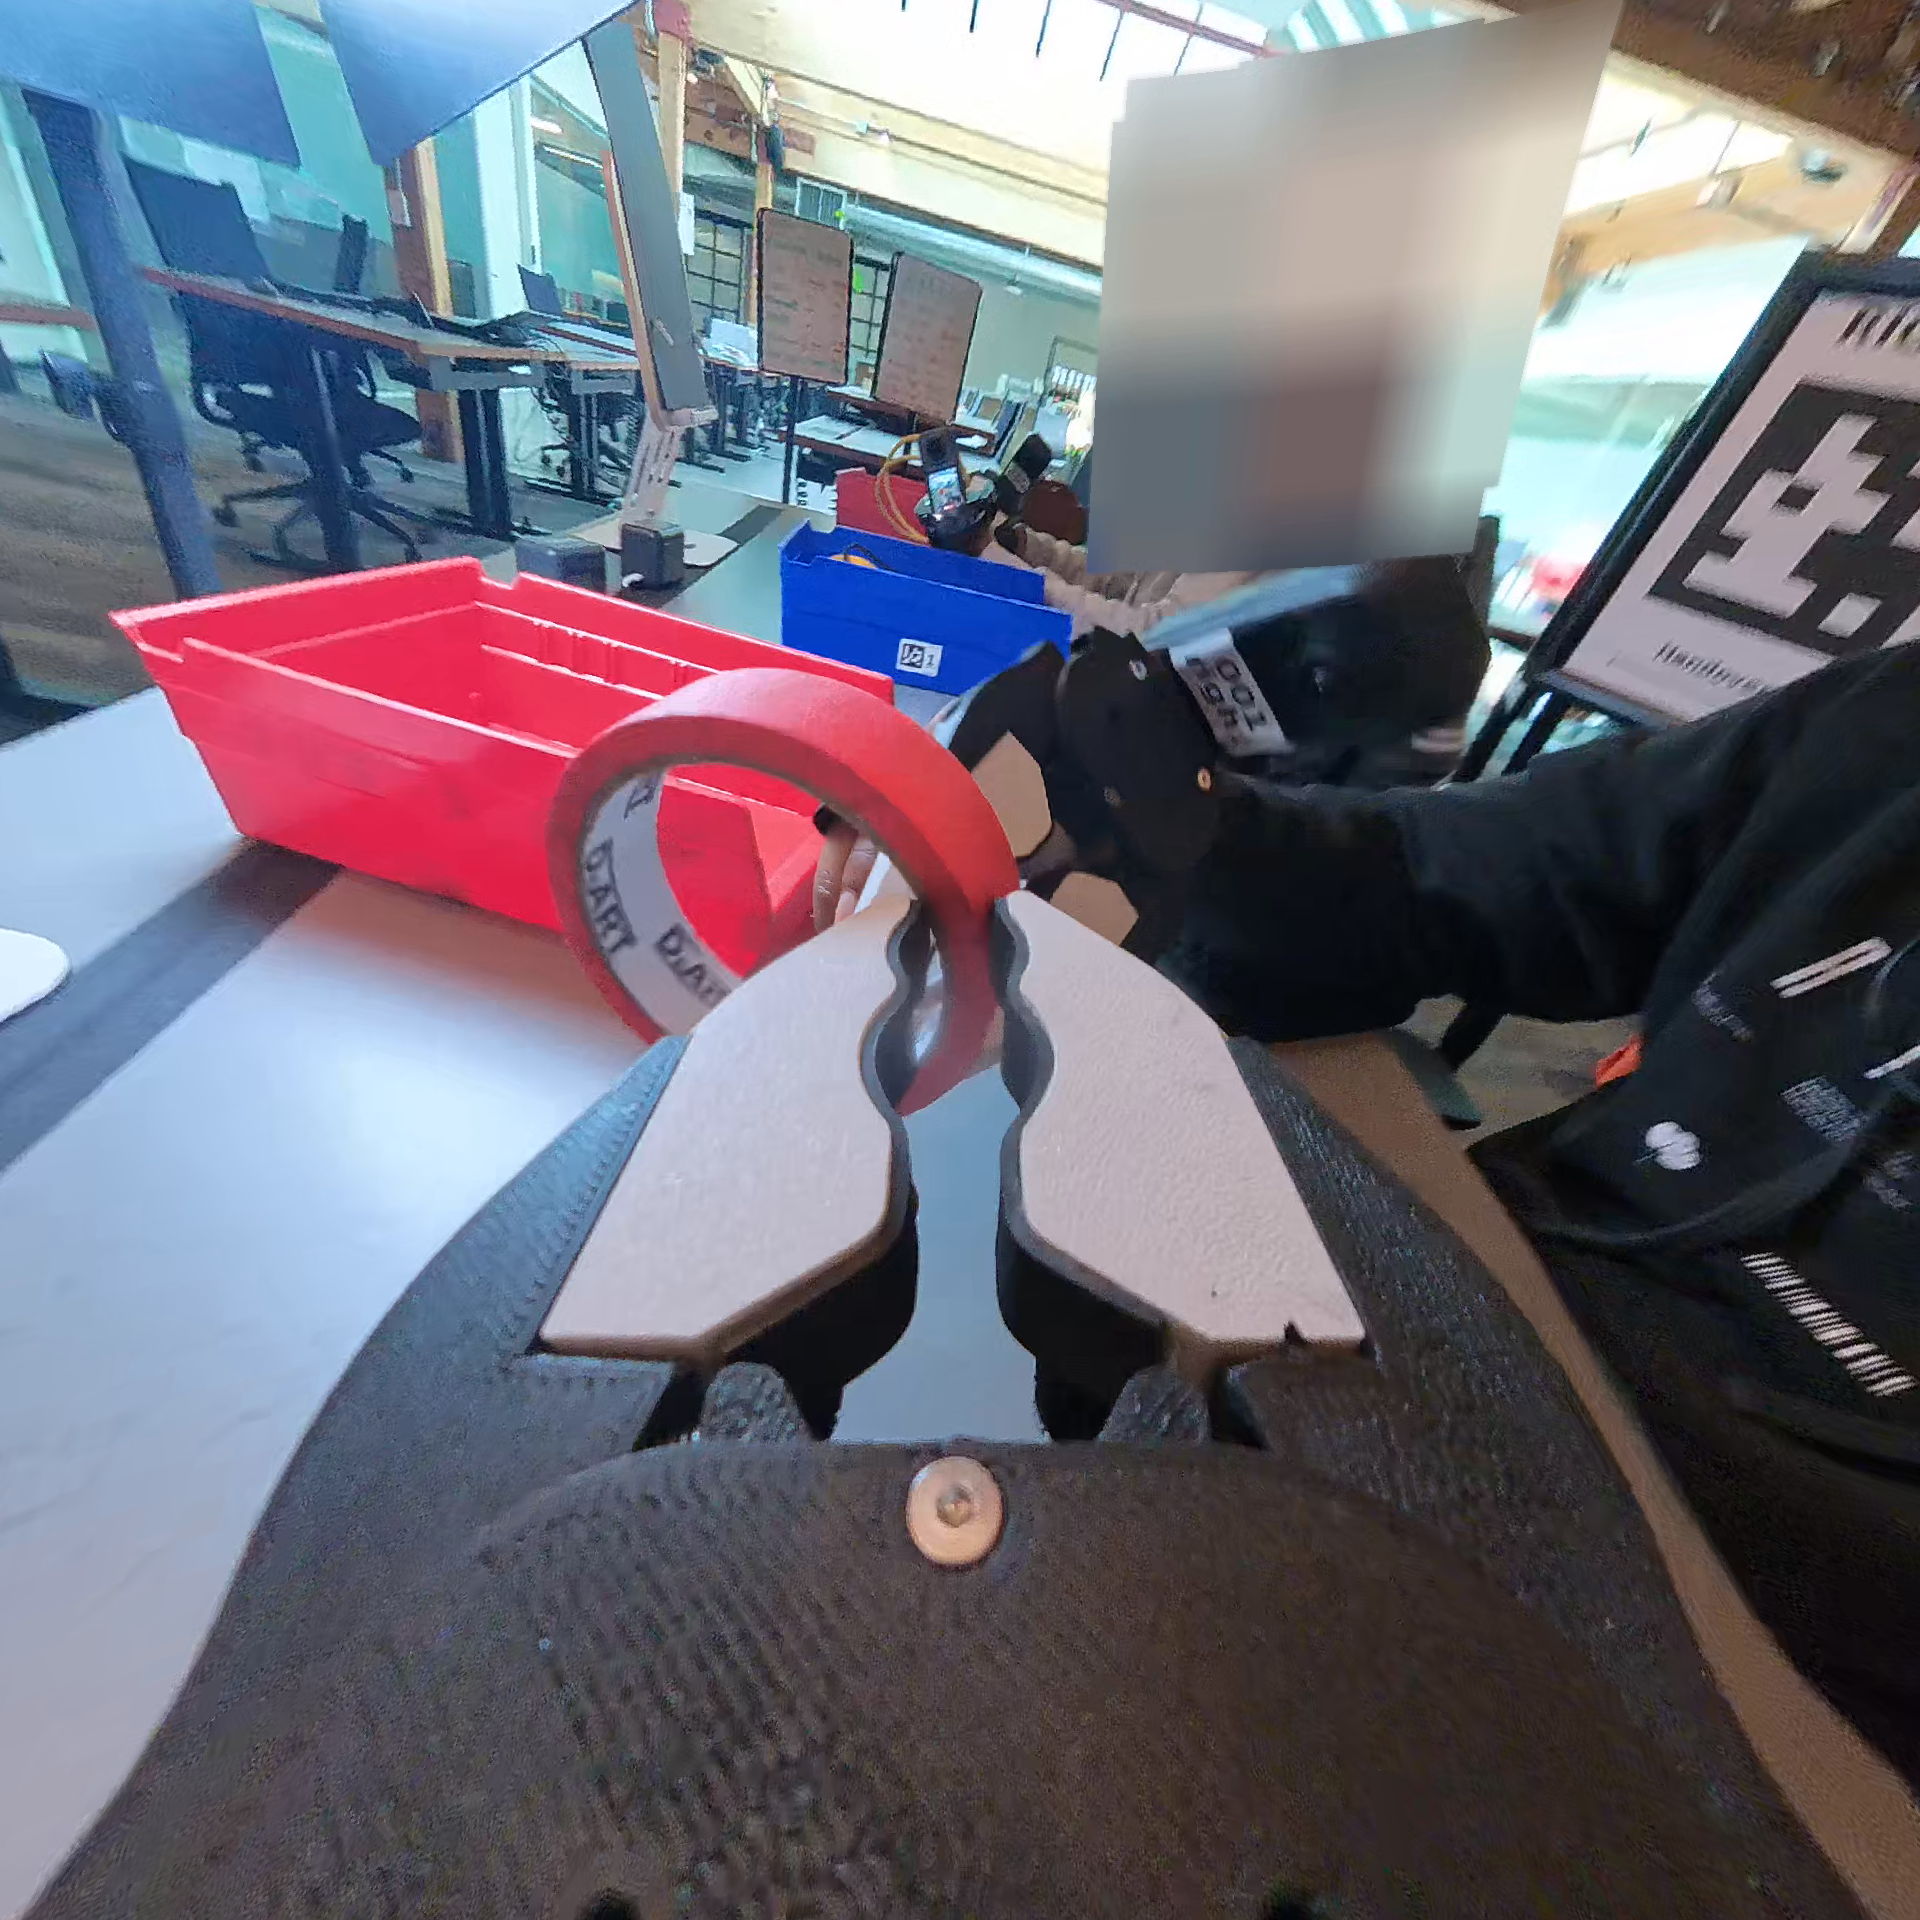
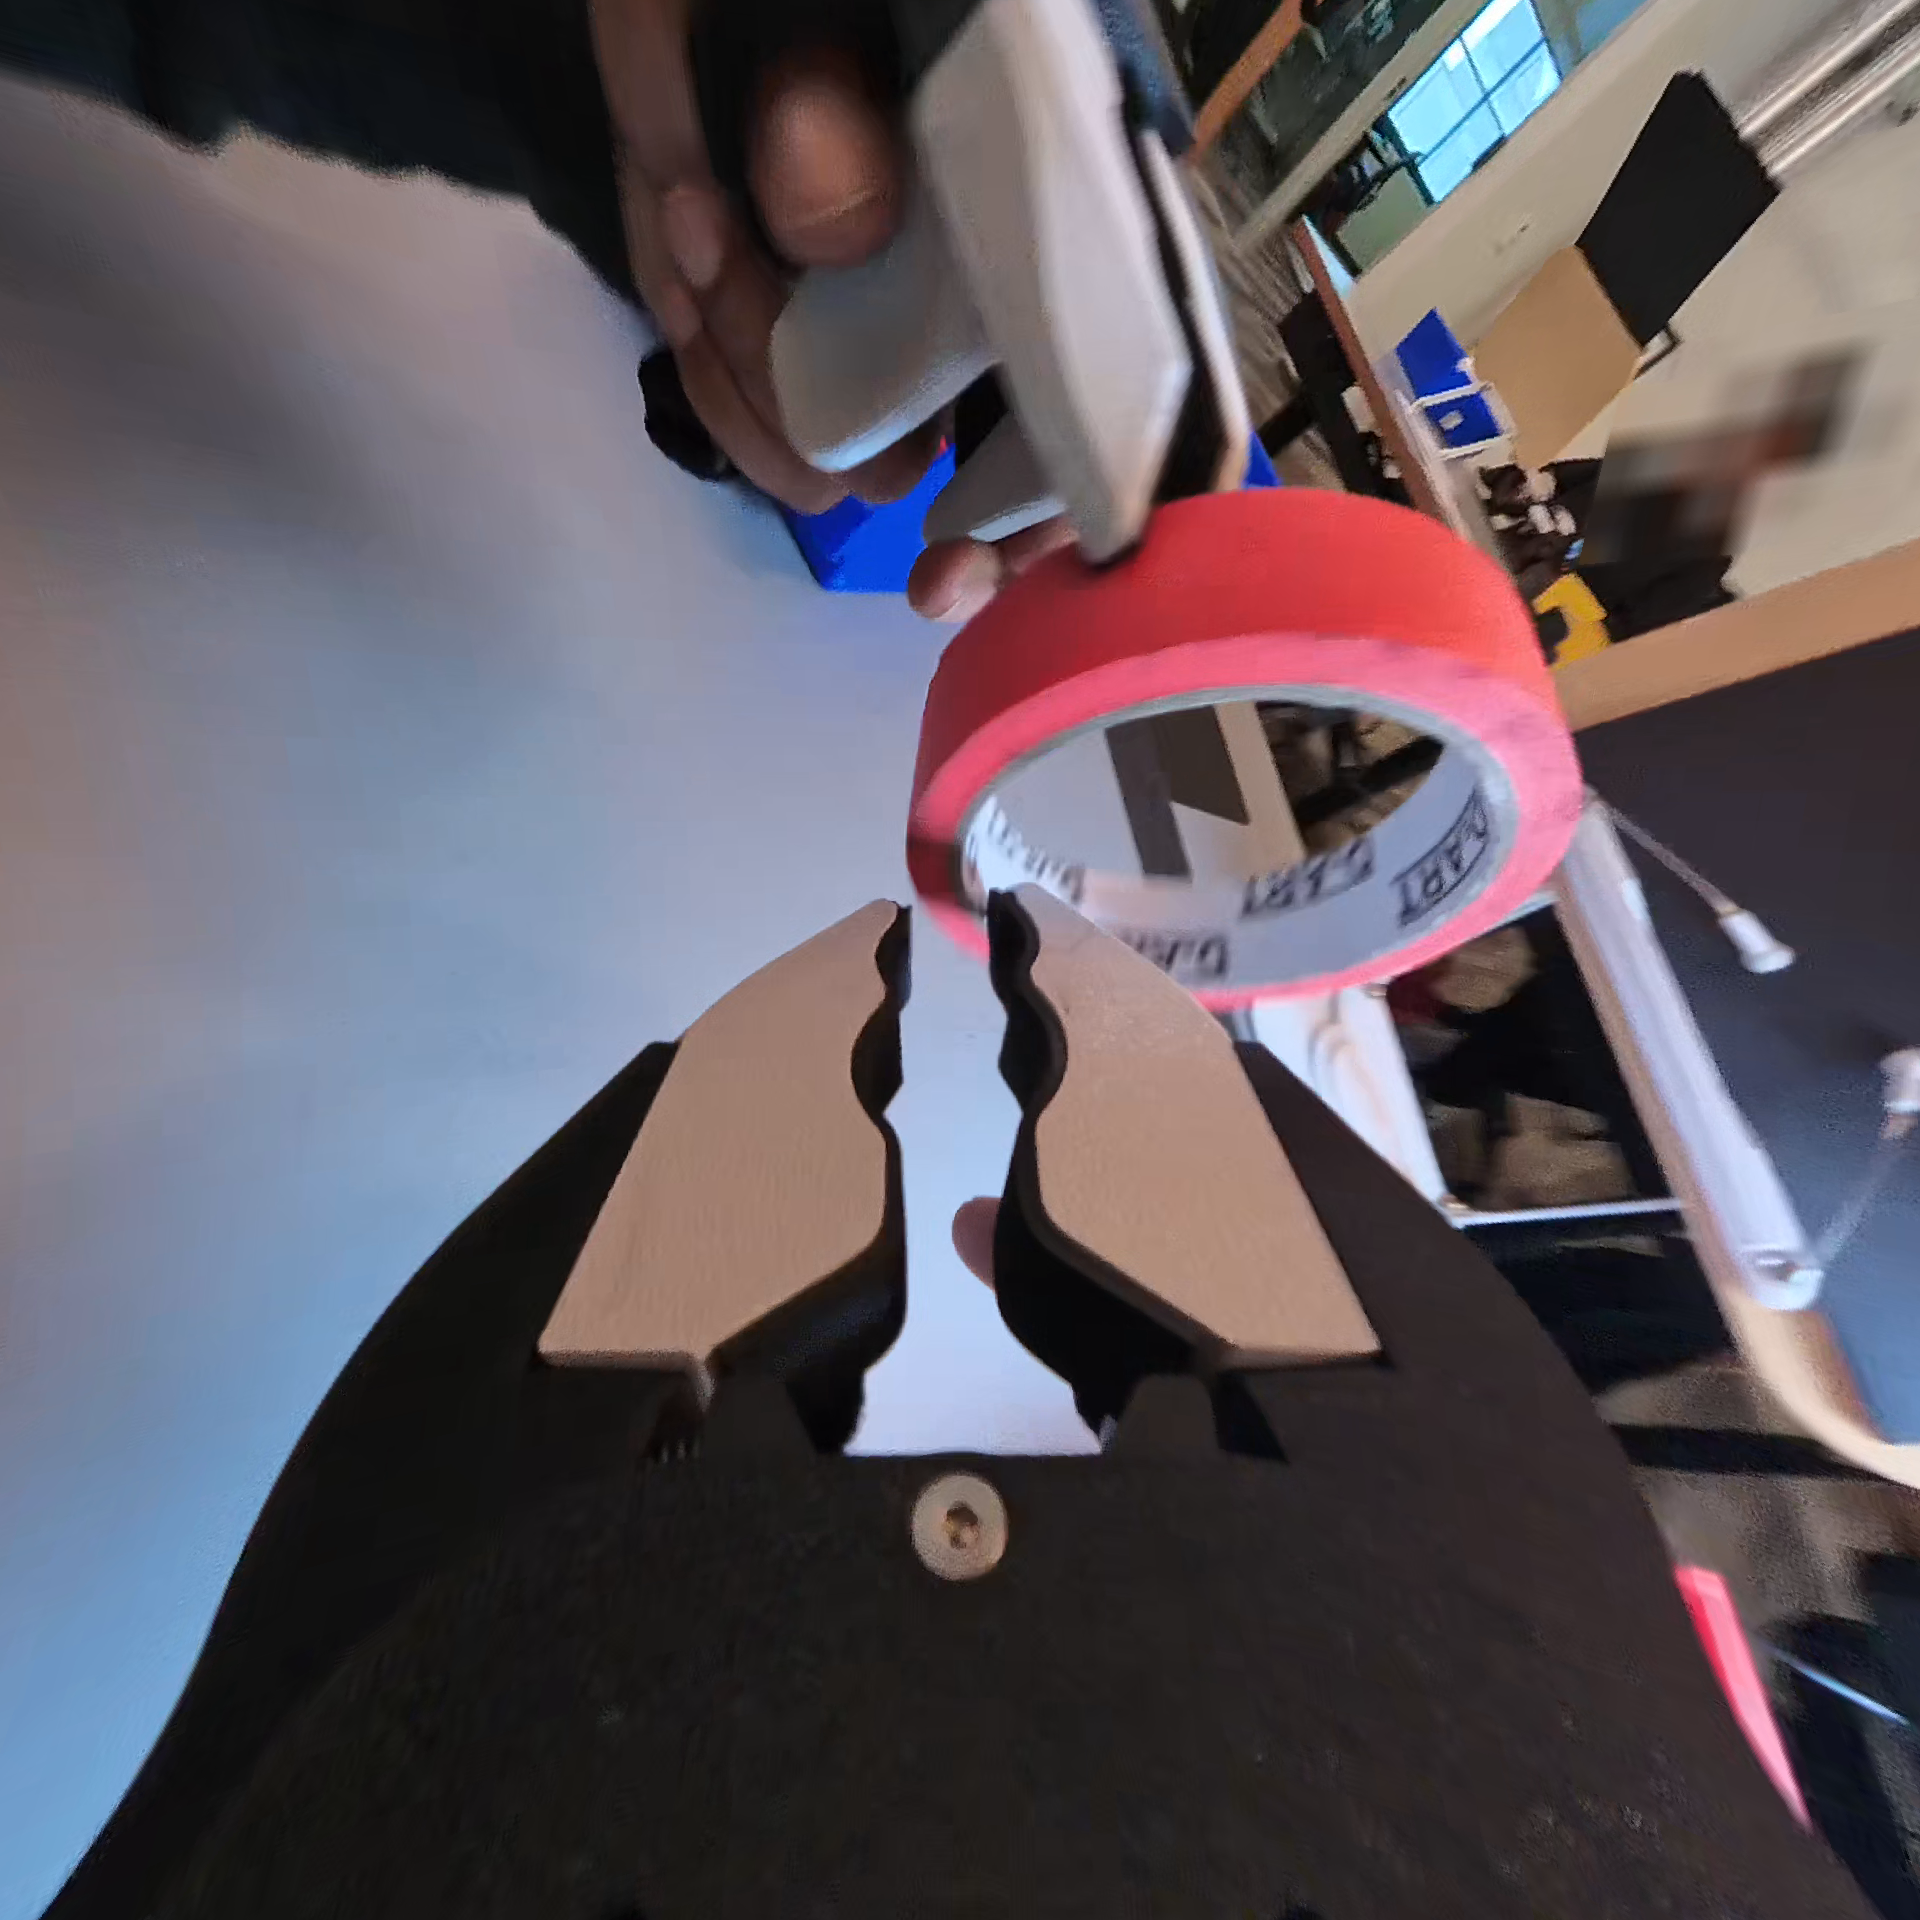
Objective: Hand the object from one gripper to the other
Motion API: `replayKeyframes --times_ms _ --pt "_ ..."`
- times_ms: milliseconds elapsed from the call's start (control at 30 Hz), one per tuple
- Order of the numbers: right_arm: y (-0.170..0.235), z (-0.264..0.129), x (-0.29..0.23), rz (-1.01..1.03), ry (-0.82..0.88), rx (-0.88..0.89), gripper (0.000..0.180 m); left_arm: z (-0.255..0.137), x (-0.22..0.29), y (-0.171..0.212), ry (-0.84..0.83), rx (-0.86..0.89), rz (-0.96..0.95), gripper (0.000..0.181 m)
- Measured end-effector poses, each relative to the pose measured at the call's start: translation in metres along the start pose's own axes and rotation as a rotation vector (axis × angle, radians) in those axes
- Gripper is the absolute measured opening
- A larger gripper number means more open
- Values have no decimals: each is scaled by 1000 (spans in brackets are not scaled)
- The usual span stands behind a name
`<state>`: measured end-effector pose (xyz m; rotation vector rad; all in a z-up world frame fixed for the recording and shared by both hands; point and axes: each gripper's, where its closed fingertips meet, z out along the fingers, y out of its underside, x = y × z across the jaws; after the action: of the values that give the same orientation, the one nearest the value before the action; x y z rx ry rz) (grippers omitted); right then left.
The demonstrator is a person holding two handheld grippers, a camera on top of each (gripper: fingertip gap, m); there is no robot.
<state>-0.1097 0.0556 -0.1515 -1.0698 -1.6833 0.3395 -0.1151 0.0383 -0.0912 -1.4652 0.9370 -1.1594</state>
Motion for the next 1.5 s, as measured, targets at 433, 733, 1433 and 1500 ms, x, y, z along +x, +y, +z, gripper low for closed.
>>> replayKeyframes --times_ms 433,733,1433,1500 --pt "-45 -54 29 964 -548 584 30 32 13 12 -187 -185 528 10" --pt "-36 -40 12 665 -400 407 10 17 5 5 -98 -73 186 20" --pt "18 -2 26 -227 251 -339 15 5 -56 7 -390 -3 -154 28" --pt "-12 -12 25 -21 168 -124 19 -7 -55 -5 -351 74 -141 28"
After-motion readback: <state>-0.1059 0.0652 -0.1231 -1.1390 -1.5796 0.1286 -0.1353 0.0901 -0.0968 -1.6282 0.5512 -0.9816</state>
